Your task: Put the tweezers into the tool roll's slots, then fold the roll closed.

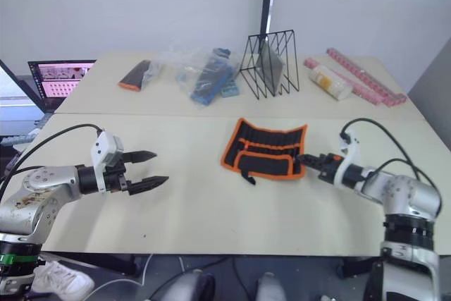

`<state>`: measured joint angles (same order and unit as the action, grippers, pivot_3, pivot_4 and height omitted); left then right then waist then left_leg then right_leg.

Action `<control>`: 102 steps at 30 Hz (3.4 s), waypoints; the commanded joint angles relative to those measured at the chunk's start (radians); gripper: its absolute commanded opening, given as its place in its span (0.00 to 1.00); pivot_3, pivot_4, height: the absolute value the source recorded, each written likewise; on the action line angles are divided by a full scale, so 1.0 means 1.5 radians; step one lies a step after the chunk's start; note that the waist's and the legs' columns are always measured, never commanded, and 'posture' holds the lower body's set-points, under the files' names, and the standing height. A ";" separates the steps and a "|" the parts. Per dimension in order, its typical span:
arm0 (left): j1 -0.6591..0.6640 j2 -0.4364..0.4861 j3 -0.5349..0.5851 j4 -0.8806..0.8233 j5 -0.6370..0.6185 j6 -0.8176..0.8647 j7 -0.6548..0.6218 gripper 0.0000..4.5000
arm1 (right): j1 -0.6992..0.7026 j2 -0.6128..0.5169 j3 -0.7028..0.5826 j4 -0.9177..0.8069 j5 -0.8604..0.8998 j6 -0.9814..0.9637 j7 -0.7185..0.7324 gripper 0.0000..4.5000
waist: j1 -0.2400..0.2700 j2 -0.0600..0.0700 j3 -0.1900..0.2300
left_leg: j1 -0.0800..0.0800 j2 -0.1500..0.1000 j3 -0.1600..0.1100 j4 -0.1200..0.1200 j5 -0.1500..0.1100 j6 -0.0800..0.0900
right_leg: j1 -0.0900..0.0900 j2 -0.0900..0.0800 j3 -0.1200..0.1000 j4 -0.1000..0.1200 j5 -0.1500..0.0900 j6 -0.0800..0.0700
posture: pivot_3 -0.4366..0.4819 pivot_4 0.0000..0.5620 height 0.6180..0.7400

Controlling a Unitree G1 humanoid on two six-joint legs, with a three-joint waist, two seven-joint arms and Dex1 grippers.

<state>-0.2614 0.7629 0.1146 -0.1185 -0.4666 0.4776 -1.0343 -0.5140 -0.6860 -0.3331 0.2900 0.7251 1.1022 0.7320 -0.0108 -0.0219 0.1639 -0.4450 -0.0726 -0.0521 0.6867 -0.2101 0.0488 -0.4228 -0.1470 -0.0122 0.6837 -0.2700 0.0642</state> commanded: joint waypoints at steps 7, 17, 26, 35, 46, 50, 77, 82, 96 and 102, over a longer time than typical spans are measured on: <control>-0.002 -0.007 -0.031 -0.001 0.018 -0.026 -0.002 1.00 | -0.022 -0.005 0.090 -0.145 -0.069 -0.041 -0.035 0.00 | -0.002 0.000 0.000 | 0.000 0.000 0.000 -0.001 0.000 0.000 | -0.001 0.000 0.001 0.000 0.000 0.000 | 0.48 0.27 0.56; 0.034 -0.010 -0.018 -0.028 0.015 -0.019 0.018 1.00 | -0.063 0.087 0.137 -0.160 -0.094 -0.001 -0.119 0.00 | -0.001 0.000 0.000 | 0.000 0.000 0.000 -0.002 0.000 0.000 | -0.001 0.000 0.000 -0.001 0.000 0.000 | 0.48 0.27 0.56; 0.054 -0.007 -0.014 -0.049 0.004 -0.007 0.028 1.00 | -0.069 0.184 0.094 -0.103 -0.082 0.006 -0.159 0.00 | -0.001 0.000 0.000 | 0.000 0.000 0.000 -0.002 0.000 0.000 | -0.001 0.000 0.001 0.000 0.000 0.000 | 0.48 0.27 0.56; 0.028 -0.002 -0.020 -0.030 0.011 -0.009 0.025 1.00 | -0.071 0.218 0.007 -0.043 -0.027 0.012 -0.157 0.19 | -0.001 0.000 0.000 | 0.001 0.000 0.000 -0.002 0.001 -0.001 | 0.000 0.000 0.000 0.000 0.000 0.000 | 0.48 0.27 0.56; -0.016 0.005 -0.027 0.006 0.022 -0.017 0.009 1.00 | -0.052 0.187 -0.022 -0.041 0.029 -0.079 0.004 1.00 | -0.003 0.000 0.000 | 0.001 0.000 0.000 -0.002 0.001 -0.001 | 0.000 0.000 0.000 0.000 0.000 0.000 | 0.48 0.27 0.56; -0.021 0.000 -0.018 0.006 0.012 -0.010 0.009 1.00 | -0.038 0.159 -0.005 -0.082 0.002 -0.171 0.060 0.94 | -0.003 0.000 0.000 | 0.001 0.000 0.000 -0.003 0.001 -0.001 | -0.001 0.000 0.001 0.000 0.000 0.000 | 0.48 0.27 0.56; -0.333 -0.312 -0.088 0.379 0.007 0.106 0.149 1.00 | 0.052 0.141 0.261 0.008 -0.373 -0.659 0.094 0.00 | -0.001 -0.001 0.000 | 0.003 -0.001 0.000 -0.002 0.002 -0.002 | 0.001 0.000 0.000 0.001 0.000 0.000 | 0.48 0.27 0.56; -0.394 -0.338 -0.118 0.498 0.059 0.084 0.131 1.00 | 0.064 0.144 0.262 -0.027 -0.369 -0.641 0.085 0.00 | -0.003 -0.001 0.000 | 0.003 -0.001 0.000 -0.002 0.002 -0.002 | 0.001 0.000 0.000 0.001 0.000 0.000 | 0.48 0.27 0.56; -0.402 -0.380 -0.079 0.525 0.059 0.102 0.101 0.23 | 0.077 0.144 0.260 -0.067 -0.371 -0.622 0.048 0.00 | -0.001 -0.001 0.000 | 0.002 -0.001 0.000 -0.002 0.002 -0.002 | 0.001 0.000 0.000 0.002 0.000 0.000 | 0.48 0.27 0.56; -0.415 -0.365 -0.063 0.530 0.075 0.105 0.114 0.01 | 0.069 0.150 0.266 -0.091 -0.370 -0.601 0.037 0.00 | -0.001 -0.001 0.000 | 0.002 -0.001 0.000 -0.002 0.002 -0.002 | 0.001 0.000 0.000 0.002 0.000 0.000 | 0.48 0.27 0.56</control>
<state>-0.8527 0.1970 0.0045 0.6942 -0.3556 0.6385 -0.8616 -0.4048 -0.4611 0.0680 0.1961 0.1701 0.1862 0.7975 -0.0123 -0.0238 0.1634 -0.4415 -0.0741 -0.0518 0.6838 -0.2078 0.0453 -0.4223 -0.1471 -0.0121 0.6862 -0.2697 0.0640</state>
